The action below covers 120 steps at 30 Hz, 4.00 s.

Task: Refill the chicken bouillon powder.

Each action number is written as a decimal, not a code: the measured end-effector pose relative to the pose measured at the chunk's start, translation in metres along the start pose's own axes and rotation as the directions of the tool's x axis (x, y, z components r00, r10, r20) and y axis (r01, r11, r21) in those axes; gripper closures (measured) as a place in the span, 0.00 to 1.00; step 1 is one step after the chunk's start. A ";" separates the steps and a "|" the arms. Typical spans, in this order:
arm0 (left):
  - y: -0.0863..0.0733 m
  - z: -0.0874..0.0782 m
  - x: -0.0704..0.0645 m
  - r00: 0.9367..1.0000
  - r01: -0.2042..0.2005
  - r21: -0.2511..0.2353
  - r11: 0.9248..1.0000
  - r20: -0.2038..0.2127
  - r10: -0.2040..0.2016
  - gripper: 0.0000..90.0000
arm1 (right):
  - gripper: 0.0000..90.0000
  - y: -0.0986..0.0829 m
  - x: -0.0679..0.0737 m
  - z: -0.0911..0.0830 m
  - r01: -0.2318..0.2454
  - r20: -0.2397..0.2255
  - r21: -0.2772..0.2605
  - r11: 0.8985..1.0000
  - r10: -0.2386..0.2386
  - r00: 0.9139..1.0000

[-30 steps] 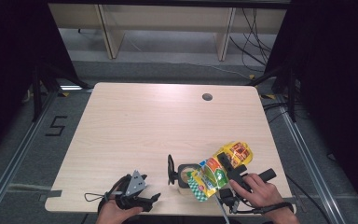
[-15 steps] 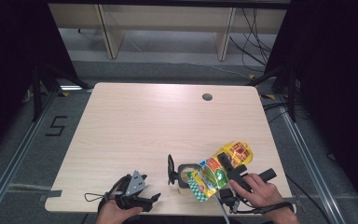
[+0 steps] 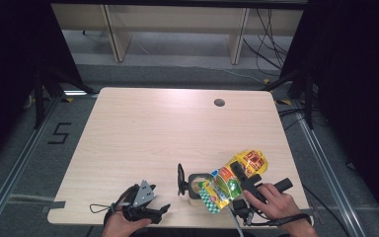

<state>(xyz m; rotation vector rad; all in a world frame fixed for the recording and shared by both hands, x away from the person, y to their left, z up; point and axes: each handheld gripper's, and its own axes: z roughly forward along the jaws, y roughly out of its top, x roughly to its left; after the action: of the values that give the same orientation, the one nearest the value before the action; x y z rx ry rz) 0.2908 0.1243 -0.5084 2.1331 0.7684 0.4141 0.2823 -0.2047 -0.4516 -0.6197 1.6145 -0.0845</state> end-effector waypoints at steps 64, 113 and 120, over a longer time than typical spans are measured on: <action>0.001 -0.001 0.000 1.000 -0.015 -0.001 1.000 -0.005 0.015 0.23 | 0.50 -0.001 0.000 -0.001 0.010 0.001 -0.005 1.000 -0.010 1.000; 0.000 -0.001 0.001 1.000 -0.016 0.009 1.000 -0.008 0.016 0.23 | 0.50 -0.003 0.001 -0.001 0.008 -0.017 -0.006 1.000 -0.008 1.000; 0.001 -0.001 0.002 0.999 -0.035 0.009 0.999 -0.006 0.035 0.23 | 0.50 -0.003 0.000 -0.001 0.012 -0.003 -0.011 1.000 -0.013 1.000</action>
<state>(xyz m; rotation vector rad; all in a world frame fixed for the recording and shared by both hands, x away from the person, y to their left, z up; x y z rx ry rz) 0.2921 0.1256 -0.5067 2.1573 0.7383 0.4366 0.2822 -0.2076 -0.4502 -0.6388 1.6157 -0.0857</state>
